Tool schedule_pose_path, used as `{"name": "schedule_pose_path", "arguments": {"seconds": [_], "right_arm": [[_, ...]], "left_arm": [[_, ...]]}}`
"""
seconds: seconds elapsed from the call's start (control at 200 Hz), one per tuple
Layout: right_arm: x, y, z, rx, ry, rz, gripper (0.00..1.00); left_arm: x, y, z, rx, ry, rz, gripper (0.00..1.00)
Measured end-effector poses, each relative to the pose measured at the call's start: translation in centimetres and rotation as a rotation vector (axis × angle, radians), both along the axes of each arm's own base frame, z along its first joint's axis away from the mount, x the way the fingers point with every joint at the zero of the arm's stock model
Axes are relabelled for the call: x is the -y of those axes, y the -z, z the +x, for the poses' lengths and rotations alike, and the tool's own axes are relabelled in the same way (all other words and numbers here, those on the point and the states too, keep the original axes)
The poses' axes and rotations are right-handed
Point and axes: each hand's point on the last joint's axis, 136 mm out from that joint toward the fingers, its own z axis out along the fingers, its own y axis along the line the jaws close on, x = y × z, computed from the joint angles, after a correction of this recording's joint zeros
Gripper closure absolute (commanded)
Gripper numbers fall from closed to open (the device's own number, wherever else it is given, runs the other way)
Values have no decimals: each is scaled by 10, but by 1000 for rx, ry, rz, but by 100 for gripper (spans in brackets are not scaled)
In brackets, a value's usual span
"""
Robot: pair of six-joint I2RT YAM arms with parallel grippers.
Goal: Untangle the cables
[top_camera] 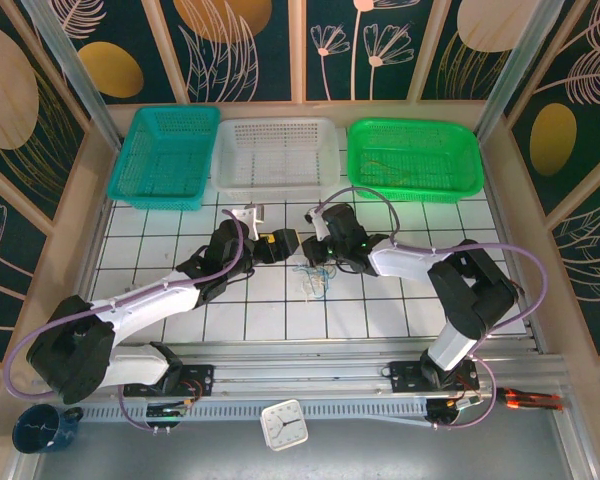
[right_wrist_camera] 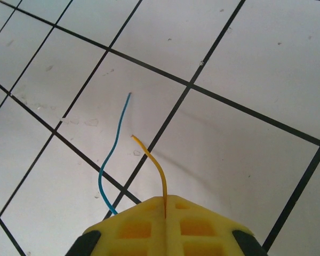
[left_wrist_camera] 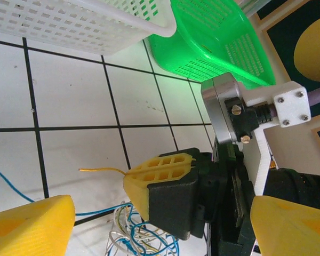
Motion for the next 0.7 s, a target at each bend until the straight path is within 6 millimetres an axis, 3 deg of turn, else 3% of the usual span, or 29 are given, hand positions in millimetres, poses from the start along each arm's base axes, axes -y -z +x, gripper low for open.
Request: {"name": "schedule_pose_path", "arguments": {"seconds": [0.125, 0.41, 0.7], "right_arm": [[0, -10, 1, 13, 4, 17, 100], [6, -62, -5, 96, 22, 109, 100], [18, -78, -16, 87, 77, 184, 100]], "left_arm": [[0, 0, 0, 0, 0, 0, 14], [-2, 7, -2, -9, -3, 11, 14], [-9, 26, -9, -10, 8, 43, 14]]}}
